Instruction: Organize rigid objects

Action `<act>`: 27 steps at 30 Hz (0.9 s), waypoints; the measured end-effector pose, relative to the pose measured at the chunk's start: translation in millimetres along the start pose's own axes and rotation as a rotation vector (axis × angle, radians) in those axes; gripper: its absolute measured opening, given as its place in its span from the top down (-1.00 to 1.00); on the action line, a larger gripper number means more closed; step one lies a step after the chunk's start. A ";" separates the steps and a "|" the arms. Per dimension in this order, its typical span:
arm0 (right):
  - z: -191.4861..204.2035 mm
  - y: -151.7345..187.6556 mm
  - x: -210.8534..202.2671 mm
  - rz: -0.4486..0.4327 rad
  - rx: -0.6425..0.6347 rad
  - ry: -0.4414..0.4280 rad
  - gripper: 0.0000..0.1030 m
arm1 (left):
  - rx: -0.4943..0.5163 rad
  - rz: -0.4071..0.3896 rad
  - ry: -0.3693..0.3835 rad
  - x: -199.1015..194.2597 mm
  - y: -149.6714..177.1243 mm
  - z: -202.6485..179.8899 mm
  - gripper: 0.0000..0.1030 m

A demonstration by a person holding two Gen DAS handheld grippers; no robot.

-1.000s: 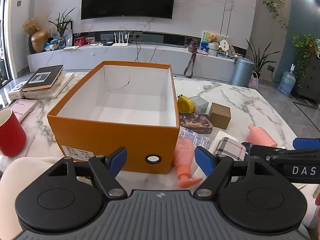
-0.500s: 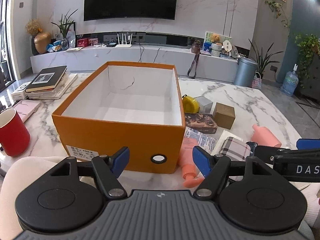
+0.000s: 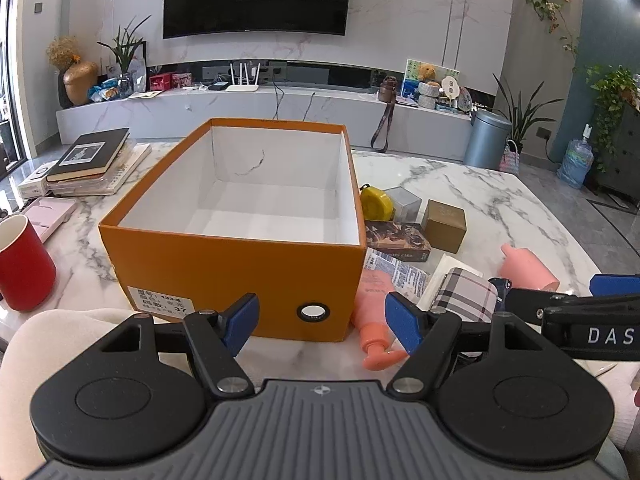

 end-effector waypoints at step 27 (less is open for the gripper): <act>-83.9 9.1 54.1 0.173 0.327 0.010 -0.06 | 0.349 0.200 0.341 80.3 -10.5 -94.2 -0.59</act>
Point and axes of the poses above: each gripper's, at about its wrist camera, not at the fingertips, and x roughly the way its jaws point, z to its left, y to its underside, the point moved 1 cm from there along x, roughly the way its jaws point, and after that the axes turned 1 degree about x, right-handed, at the moved point
